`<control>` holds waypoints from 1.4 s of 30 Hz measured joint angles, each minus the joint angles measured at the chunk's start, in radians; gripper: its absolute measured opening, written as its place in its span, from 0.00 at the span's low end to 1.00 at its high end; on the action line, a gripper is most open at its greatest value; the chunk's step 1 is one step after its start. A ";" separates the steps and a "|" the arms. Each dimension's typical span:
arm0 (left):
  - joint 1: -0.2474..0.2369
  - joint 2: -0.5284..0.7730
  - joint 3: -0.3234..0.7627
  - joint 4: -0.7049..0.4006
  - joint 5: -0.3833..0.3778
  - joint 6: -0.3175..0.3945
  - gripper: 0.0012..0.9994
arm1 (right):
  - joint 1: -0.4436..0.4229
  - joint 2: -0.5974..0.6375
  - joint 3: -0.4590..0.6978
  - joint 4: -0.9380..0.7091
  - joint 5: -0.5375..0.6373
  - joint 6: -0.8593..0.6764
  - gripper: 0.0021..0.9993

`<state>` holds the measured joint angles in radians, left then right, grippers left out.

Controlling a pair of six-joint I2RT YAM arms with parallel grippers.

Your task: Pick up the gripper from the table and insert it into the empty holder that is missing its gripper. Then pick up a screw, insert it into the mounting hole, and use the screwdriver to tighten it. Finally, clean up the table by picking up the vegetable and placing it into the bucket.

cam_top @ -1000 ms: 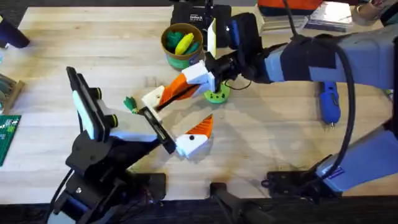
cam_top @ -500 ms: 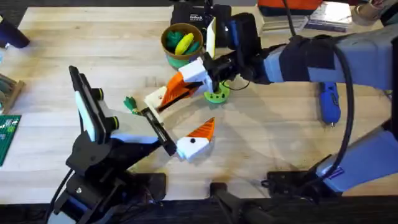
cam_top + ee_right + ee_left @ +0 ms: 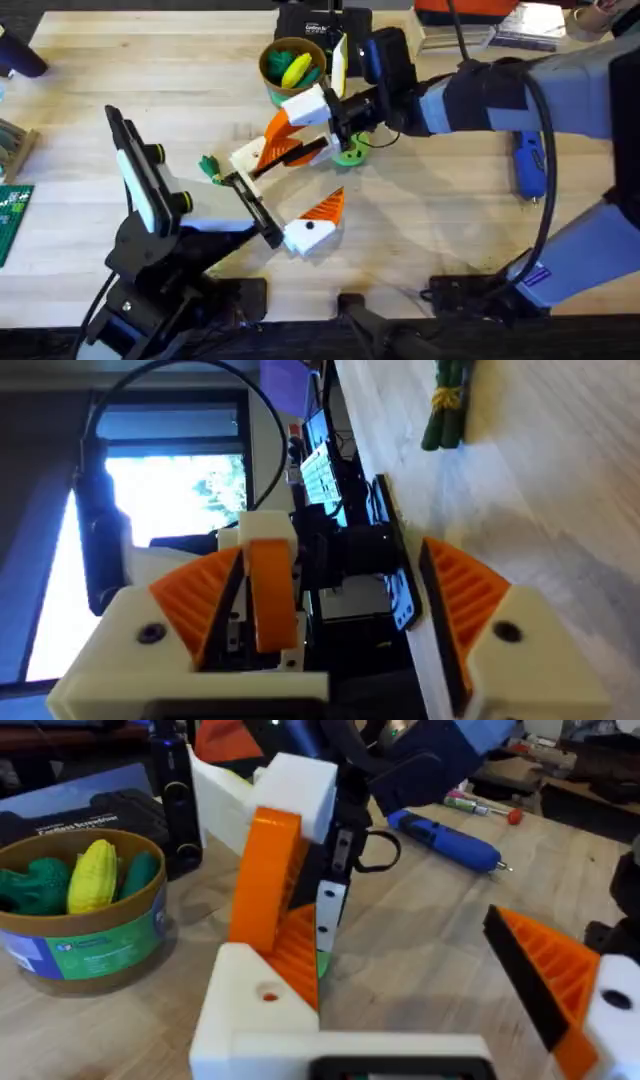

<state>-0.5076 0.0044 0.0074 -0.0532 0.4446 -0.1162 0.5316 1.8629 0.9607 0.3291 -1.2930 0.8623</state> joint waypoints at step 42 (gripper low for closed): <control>-0.010 0.001 0.000 -0.002 0.086 -0.001 0.99 | -0.015 -0.412 0.090 -1.018 1.114 -0.481 1.00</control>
<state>-0.5175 0.0053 0.0074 -0.0555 0.5311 -0.1174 0.5162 1.4505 1.0512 -0.6885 -0.1795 0.3814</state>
